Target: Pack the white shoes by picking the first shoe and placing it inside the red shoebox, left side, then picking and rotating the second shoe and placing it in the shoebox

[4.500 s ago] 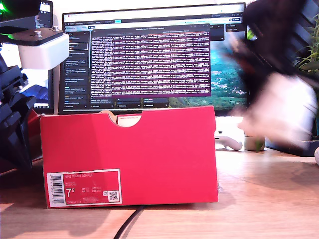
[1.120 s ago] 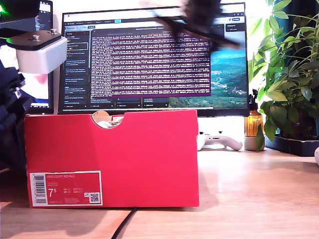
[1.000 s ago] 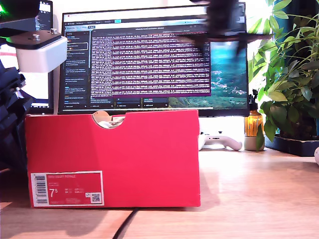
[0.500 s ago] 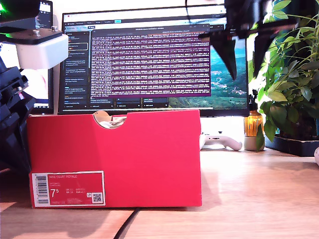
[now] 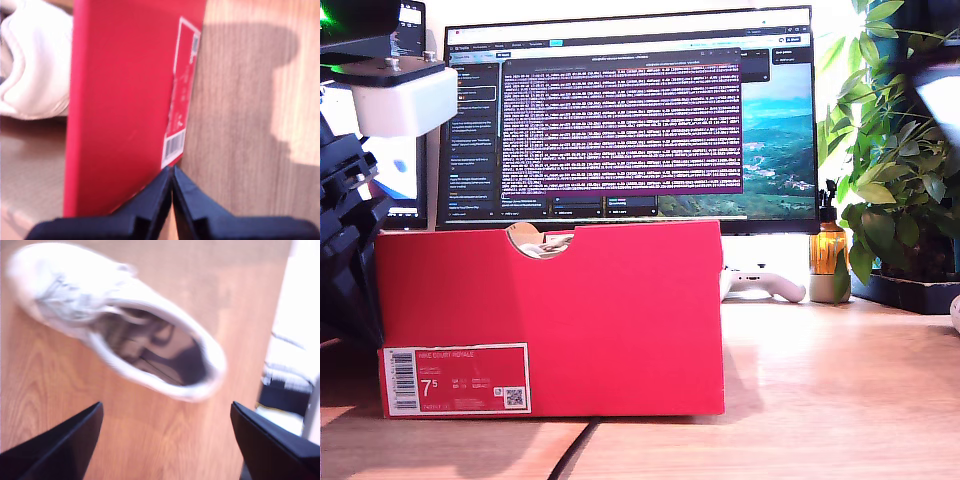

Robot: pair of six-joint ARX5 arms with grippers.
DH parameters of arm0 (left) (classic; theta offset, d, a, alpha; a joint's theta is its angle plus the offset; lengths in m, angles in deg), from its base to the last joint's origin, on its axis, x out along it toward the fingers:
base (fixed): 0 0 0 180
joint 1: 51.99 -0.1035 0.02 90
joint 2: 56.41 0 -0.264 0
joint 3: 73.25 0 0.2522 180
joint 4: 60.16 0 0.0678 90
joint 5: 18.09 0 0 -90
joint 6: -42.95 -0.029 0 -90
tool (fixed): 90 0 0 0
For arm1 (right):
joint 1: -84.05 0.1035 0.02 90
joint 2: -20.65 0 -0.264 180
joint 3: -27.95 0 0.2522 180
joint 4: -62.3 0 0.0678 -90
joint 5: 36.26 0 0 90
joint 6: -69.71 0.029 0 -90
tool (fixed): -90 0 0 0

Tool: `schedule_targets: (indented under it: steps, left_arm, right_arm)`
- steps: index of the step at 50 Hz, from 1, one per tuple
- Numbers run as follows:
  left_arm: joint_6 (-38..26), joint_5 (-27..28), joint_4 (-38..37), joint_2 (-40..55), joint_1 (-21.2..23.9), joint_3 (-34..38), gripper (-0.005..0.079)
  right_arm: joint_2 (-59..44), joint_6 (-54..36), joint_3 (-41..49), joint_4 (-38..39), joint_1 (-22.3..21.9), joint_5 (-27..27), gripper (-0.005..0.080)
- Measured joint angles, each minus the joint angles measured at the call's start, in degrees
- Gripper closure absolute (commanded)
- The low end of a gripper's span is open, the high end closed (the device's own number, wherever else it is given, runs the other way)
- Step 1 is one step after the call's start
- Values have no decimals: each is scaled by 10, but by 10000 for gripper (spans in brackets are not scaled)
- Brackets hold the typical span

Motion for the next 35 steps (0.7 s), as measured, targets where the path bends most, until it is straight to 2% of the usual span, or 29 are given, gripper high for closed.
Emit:
schedule_targets:
  steps: [12, 27, 35]
  left_arm:
    - [0, 0, 0, 0, 0, 0, 759]
    - [0, 0, 0, 0, 0, 0, 759]
    - [0, 0, 0, 0, 0, 0, 759]
  right_arm:
    - [0, 56, 51, 3, -10, 18, -2]
    - [0, 120, 96, 5, -10, 6, 0]
    - [0, 135, 141, 42, -10, 1, 0]
